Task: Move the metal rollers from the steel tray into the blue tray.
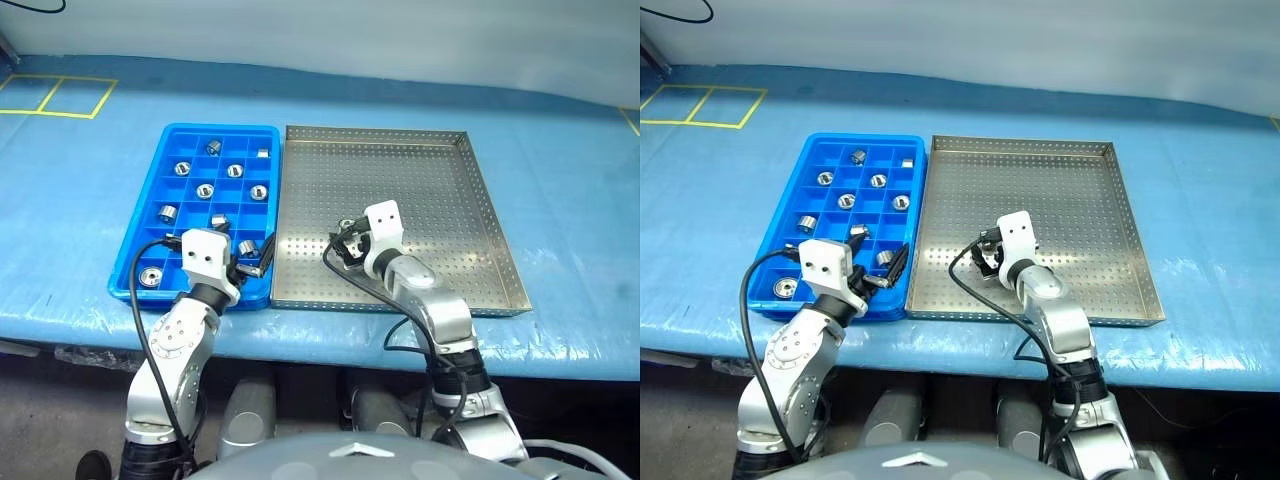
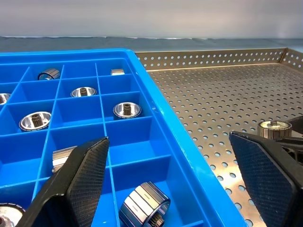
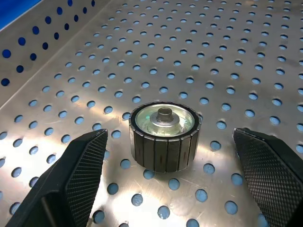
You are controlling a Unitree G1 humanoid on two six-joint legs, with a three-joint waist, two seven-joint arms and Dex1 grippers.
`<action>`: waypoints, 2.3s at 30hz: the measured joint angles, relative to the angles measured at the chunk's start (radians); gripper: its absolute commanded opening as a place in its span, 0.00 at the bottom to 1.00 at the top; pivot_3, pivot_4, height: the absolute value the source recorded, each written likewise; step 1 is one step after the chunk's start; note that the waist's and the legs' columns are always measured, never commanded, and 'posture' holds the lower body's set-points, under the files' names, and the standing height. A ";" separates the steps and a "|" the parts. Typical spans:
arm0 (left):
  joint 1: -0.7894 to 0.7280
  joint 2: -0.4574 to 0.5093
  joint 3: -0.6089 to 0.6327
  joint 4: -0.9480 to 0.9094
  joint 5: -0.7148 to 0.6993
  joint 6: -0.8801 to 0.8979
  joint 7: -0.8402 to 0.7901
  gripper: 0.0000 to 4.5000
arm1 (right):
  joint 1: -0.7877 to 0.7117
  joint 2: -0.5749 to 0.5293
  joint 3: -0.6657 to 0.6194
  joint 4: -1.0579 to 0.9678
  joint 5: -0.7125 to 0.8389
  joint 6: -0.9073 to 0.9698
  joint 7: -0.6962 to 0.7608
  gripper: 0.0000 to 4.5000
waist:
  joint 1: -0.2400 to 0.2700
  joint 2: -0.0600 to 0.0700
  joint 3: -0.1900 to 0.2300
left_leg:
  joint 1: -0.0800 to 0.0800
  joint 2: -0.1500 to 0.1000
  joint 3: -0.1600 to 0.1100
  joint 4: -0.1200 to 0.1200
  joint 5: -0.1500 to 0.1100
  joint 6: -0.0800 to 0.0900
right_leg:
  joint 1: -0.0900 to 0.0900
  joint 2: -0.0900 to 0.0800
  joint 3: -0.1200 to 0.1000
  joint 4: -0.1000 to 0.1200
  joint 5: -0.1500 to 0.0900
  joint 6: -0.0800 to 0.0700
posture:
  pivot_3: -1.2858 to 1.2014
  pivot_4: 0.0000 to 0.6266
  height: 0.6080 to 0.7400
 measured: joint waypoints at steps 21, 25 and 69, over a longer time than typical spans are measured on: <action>0.054 -0.016 0.059 -0.001 -0.021 -0.009 0.014 1.00 | -0.140 -0.046 0.178 -0.170 -0.006 0.105 0.091 0.38 | -0.001 0.000 0.000 | 0.000 0.000 -0.001 0.000 0.000 0.000 | 0.000 0.000 -0.001 0.001 0.000 0.000 | 0.64 0.24 1.00; 0.098 -0.019 0.076 -0.023 -0.029 -0.021 0.027 1.00 | -0.186 -0.077 0.288 -0.193 -0.019 0.156 0.151 0.38 | 0.013 0.000 0.000 | 0.000 0.000 -0.001 0.000 0.000 0.000 | 0.000 0.000 -0.001 0.001 0.000 0.000 | 0.65 0.24 1.00; 0.120 0.003 0.072 -0.118 -0.031 -0.028 0.071 1.00 | -0.134 -0.005 0.353 -0.169 -0.007 0.135 0.284 1.00 | 0.197 0.000 0.000 | -0.002 0.001 -0.002 -0.002 -0.004 -0.003 | -0.002 0.000 -0.004 -0.001 -0.006 -0.001 | 0.63 0.24 1.00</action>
